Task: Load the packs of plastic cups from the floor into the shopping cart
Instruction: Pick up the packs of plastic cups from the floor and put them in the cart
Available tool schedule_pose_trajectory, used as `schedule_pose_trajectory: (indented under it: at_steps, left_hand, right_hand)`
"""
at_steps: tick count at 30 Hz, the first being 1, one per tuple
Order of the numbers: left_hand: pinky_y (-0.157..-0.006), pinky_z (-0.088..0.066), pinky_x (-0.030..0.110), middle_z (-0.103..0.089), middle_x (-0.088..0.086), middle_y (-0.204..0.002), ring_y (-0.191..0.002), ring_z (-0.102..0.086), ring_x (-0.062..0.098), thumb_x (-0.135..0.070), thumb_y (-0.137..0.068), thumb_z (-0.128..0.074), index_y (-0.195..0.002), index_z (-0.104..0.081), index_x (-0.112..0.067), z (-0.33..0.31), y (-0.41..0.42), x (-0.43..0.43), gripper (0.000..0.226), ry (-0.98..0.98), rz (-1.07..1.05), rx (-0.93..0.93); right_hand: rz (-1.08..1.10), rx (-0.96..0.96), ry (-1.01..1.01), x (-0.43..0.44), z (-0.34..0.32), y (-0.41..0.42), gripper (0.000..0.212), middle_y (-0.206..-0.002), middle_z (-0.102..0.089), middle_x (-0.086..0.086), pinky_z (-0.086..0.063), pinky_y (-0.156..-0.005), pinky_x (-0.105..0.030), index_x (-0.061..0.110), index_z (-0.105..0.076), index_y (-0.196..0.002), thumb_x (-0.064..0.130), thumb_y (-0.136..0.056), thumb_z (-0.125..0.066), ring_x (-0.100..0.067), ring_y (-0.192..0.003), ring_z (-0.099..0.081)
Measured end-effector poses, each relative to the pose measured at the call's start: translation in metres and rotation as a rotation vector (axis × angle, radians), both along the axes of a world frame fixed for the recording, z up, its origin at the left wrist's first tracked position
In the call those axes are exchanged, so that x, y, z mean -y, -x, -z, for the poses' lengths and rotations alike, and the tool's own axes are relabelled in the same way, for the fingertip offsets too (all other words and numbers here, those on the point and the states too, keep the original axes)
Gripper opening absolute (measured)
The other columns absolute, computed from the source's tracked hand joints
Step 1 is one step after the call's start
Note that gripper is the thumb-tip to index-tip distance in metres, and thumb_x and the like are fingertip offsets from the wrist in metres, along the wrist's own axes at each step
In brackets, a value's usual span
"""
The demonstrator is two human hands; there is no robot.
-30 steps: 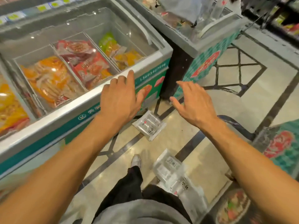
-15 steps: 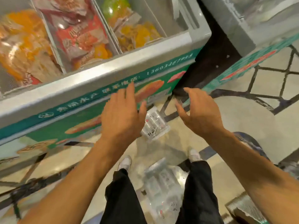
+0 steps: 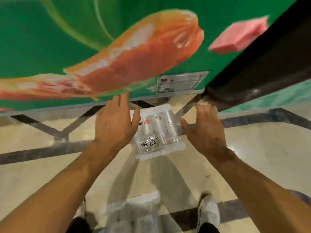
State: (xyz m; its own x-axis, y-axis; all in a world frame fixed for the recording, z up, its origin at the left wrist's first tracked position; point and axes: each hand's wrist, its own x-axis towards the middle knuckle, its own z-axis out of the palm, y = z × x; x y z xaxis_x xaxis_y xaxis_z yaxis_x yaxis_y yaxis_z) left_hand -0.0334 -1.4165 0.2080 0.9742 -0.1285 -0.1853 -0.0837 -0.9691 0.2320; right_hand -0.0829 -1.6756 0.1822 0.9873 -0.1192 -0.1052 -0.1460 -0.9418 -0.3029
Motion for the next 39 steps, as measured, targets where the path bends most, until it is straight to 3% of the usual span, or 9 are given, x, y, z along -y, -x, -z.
schedule_pose_trajectory:
  at_steps: [6, 10, 14, 18, 23, 28, 31, 36, 39]
  left_hand:
    - [-0.095, -0.050, 0.056, -0.053, 0.021, -0.147, -0.131, -0.053, 0.043, -0.052, -0.106, -0.051, -0.164, -0.029, -0.008, 0.185, 0.009, -0.011, 0.075, 0.040, -0.162, -0.096]
    - [-0.107, -0.047, 0.061, -0.048, 0.029, -0.149, -0.132, -0.051, 0.049, -0.075, -0.092, -0.061, -0.167, -0.011, -0.005, 0.284, 0.011, -0.003, 0.114, 0.271, -0.364, -0.215]
    - [-0.108, -0.049, 0.060, -0.042, 0.032, -0.150, -0.132, -0.051, 0.051, -0.090, -0.074, -0.062, -0.162, -0.015, 0.007, 0.344, 0.016, 0.016, 0.139, 0.332, -0.537, -0.274]
    - [-0.088, -0.063, 0.052, -0.068, 0.013, -0.123, -0.107, -0.071, 0.032, -0.099, -0.064, -0.068, -0.136, -0.054, -0.010, 0.379, 0.018, 0.001, 0.116, 0.533, -0.626, -0.235]
    - [-0.080, -0.052, 0.034, -0.064, 0.001, -0.117, -0.097, -0.067, 0.025, -0.066, -0.083, -0.082, -0.134, -0.030, -0.021, 0.325, 0.031, -0.008, 0.086, 0.615, -0.658, -0.260]
    - [-0.077, -0.052, 0.032, -0.062, -0.012, -0.108, -0.091, -0.067, 0.012, -0.063, -0.082, -0.085, -0.135, -0.031, -0.024, 0.243, 0.047, -0.036, 0.085, 0.684, -0.657, -0.225]
    - [-0.070, -0.056, 0.030, -0.065, -0.016, -0.106, -0.094, -0.069, 0.009, -0.061, -0.079, -0.087, -0.133, -0.033, -0.028, 0.171, 0.061, -0.066, 0.083, 0.719, -0.685, -0.222]
    - [-0.082, -0.057, 0.031, -0.070, -0.014, -0.119, -0.104, -0.070, 0.010, -0.058, -0.080, -0.090, -0.147, -0.042, -0.030, 0.029, 0.094, -0.145, 0.087, 0.765, -0.805, -0.172]
    - [-0.089, -0.054, 0.032, -0.068, -0.013, -0.122, -0.106, -0.068, 0.015, -0.058, -0.079, -0.090, -0.152, -0.042, -0.032, -0.059, 0.116, -0.195, 0.091, 0.773, -0.899, -0.120]
  right_hand:
    - [-0.006, -0.081, -0.048, 0.003, 0.173, -0.013, 0.089, -0.126, -0.064, -0.020, -0.054, -0.094, -0.049, 0.001, -0.050, -0.145, 0.075, -0.097, -0.041, -0.040, -0.116, -0.062]
    - [0.074, -0.223, -0.135, 0.003, 0.250, -0.031, 0.125, -0.151, -0.051, -0.021, -0.047, -0.109, -0.054, 0.003, -0.013, -0.167, 0.083, -0.082, -0.060, -0.040, -0.138, -0.051]
    - [0.161, -0.291, -0.196, 0.008, 0.307, -0.041, 0.119, -0.134, -0.055, -0.013, -0.054, -0.100, -0.053, 0.013, -0.038, -0.150, 0.093, -0.067, -0.065, -0.034, -0.127, -0.055]
    - [0.264, -0.324, -0.397, 0.004, 0.332, -0.039, 0.105, -0.122, -0.056, -0.005, -0.060, -0.090, -0.048, 0.014, -0.053, -0.136, 0.089, -0.065, -0.073, -0.026, -0.109, -0.063]
    - [0.291, -0.352, -0.614, -0.017, 0.300, -0.027, 0.083, -0.105, -0.062, 0.010, -0.059, -0.070, -0.027, 0.021, -0.045, -0.133, 0.054, -0.073, -0.092, -0.008, -0.091, -0.068]
    - [0.283, -0.332, -0.710, -0.040, 0.222, -0.011, 0.104, -0.118, -0.065, 0.013, -0.062, -0.082, -0.034, 0.032, -0.033, -0.153, 0.053, -0.072, -0.094, -0.010, -0.101, -0.070]
    - [0.261, -0.327, -0.740, -0.069, 0.150, -0.001, 0.102, -0.122, -0.066, 0.009, -0.062, -0.078, -0.031, 0.034, -0.033, -0.154, 0.048, -0.073, -0.093, -0.015, -0.104, -0.070]
    - [0.158, -0.331, -0.754, -0.143, 0.007, 0.010, 0.090, -0.118, -0.061, 0.024, -0.054, -0.076, -0.025, 0.038, -0.038, -0.149, 0.047, -0.078, -0.092, -0.004, -0.105, -0.065]
    - [0.056, -0.351, -0.742, -0.195, -0.076, 0.009, 0.088, -0.120, -0.066, 0.015, -0.052, -0.071, -0.023, 0.036, -0.039, -0.147, 0.052, -0.078, -0.091, -0.013, -0.106, -0.068]
